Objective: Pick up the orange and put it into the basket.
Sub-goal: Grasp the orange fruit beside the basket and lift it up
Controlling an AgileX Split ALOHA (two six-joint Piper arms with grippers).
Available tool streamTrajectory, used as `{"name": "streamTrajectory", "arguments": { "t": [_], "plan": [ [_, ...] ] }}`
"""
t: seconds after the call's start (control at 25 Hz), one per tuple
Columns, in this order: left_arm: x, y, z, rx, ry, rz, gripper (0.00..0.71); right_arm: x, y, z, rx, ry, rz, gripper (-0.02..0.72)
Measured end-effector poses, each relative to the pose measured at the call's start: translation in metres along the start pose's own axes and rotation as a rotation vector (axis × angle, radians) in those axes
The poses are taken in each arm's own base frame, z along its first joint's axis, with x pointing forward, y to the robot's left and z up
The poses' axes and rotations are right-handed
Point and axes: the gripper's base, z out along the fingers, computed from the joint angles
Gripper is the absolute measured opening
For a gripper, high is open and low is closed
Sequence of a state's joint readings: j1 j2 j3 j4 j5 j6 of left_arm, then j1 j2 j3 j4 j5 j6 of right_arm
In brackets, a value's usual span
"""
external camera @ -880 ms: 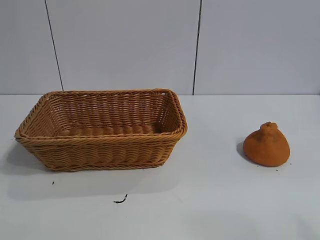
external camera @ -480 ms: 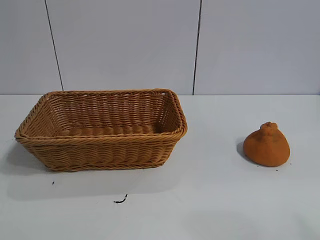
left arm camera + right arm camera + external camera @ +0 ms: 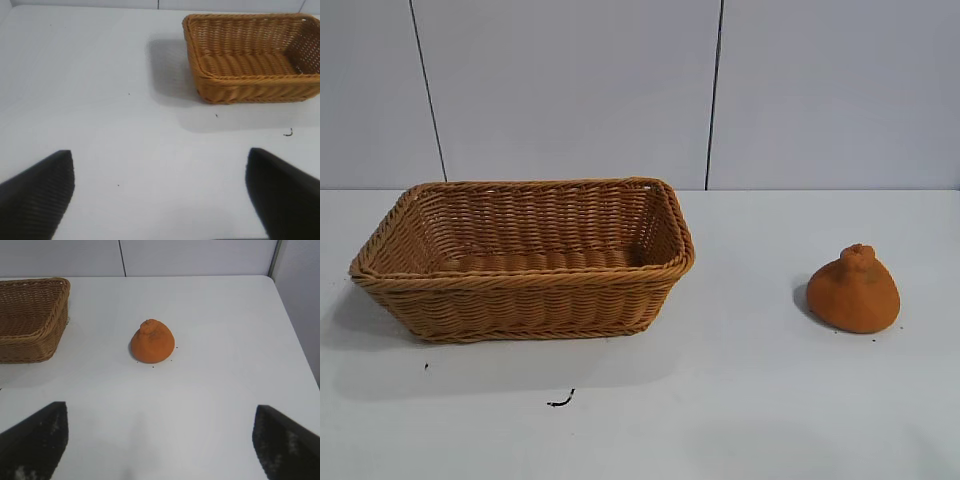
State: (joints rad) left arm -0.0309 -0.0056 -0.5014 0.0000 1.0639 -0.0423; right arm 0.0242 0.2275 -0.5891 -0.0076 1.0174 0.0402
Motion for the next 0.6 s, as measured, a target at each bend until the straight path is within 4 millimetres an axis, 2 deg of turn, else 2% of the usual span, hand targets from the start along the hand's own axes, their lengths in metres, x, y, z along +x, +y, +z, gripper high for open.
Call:
{"name": "streamTrajectory", "arguments": {
  "t": [0.24,0.36,0.4,0.44,0.48,0.52,0.56,0.6],
  "plan": [
    [0.000,0.000,0.000,0.000,0.000,0.000,0.666,-0.061,0.003,0.041,-0.002,0.208,0.017,0.694],
    [0.000,0.000,0.000,0.000,0.000,0.000,0.666,-0.094,0.007,0.071,-0.012,0.297,0.049,0.694],
    [0.000,0.000,0.000,0.000,0.000,0.000,0.666,-0.094,0.007,0.071,-0.012,0.297,0.049,0.694],
    [0.000,0.000,0.000,0.000,0.000,0.000,0.666,-0.103,0.007,0.081,-0.016,0.319,0.054,0.694],
    [0.000,0.000,0.000,0.000,0.000,0.000,0.666,-0.121,0.009,0.107,-0.018,0.374,0.064,0.694],
    [0.000,0.000,0.000,0.000,0.000,0.000,0.666,-0.121,0.009,0.107,-0.018,0.374,0.064,0.694],
    [0.000,0.000,0.000,0.000,0.000,0.000,0.666,-0.127,0.009,0.120,-0.016,0.402,0.064,0.694],
    [0.000,0.000,0.000,0.000,0.000,0.000,0.666,-0.138,0.010,0.152,-0.012,0.467,0.065,0.694]
  ]
}}
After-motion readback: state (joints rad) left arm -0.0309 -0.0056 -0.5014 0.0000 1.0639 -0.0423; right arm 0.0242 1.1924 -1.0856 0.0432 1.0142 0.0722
